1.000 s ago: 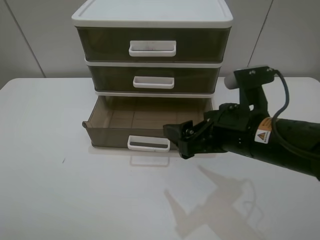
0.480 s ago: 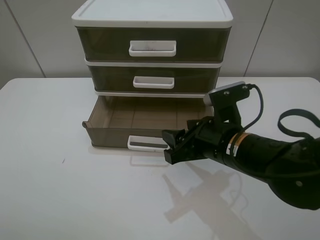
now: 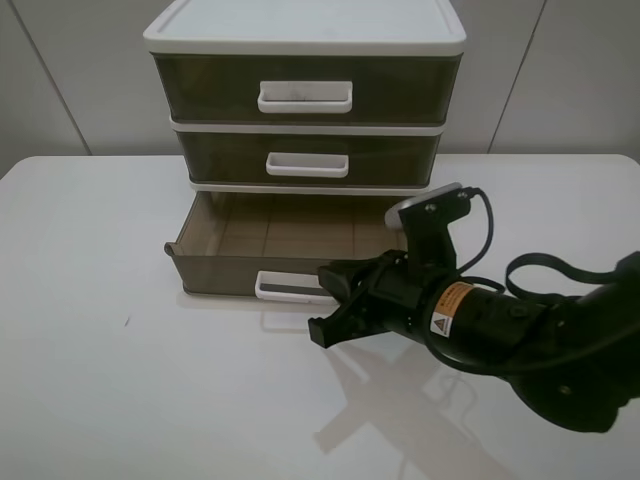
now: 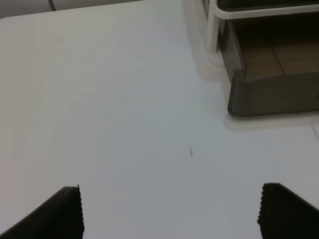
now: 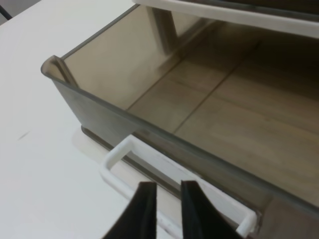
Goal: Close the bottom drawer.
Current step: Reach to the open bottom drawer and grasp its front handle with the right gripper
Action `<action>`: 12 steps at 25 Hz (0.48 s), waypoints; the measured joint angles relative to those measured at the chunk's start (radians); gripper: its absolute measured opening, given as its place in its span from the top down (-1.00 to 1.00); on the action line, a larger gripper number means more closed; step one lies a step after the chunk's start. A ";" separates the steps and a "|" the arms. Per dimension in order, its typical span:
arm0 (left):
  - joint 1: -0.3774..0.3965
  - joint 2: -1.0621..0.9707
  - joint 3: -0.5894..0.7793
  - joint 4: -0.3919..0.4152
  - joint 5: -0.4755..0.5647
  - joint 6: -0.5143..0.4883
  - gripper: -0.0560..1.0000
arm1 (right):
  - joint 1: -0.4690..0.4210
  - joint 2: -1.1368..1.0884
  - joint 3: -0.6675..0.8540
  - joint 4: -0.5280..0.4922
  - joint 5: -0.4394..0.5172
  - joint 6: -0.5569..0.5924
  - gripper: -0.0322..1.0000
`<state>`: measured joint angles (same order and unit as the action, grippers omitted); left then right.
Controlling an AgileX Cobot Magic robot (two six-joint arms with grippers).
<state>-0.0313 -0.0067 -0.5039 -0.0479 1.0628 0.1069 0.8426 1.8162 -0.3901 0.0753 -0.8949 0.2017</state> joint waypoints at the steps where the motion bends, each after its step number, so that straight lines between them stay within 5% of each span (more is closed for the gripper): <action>1: 0.000 0.000 0.000 0.000 0.000 0.000 -0.47 | 0.000 0.023 -0.001 -0.003 -0.025 0.020 0.89; 6: 0.000 0.000 0.000 0.000 0.000 0.000 -0.47 | 0.000 0.096 -0.009 -0.018 -0.160 0.085 0.90; 12: 0.000 0.000 0.000 0.000 0.000 0.000 -0.47 | 0.000 0.142 -0.077 -0.090 -0.144 0.107 0.90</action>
<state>-0.0313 -0.0067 -0.5039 -0.0479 1.0628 0.1069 0.8426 1.9583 -0.4671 -0.0143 -1.0391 0.3083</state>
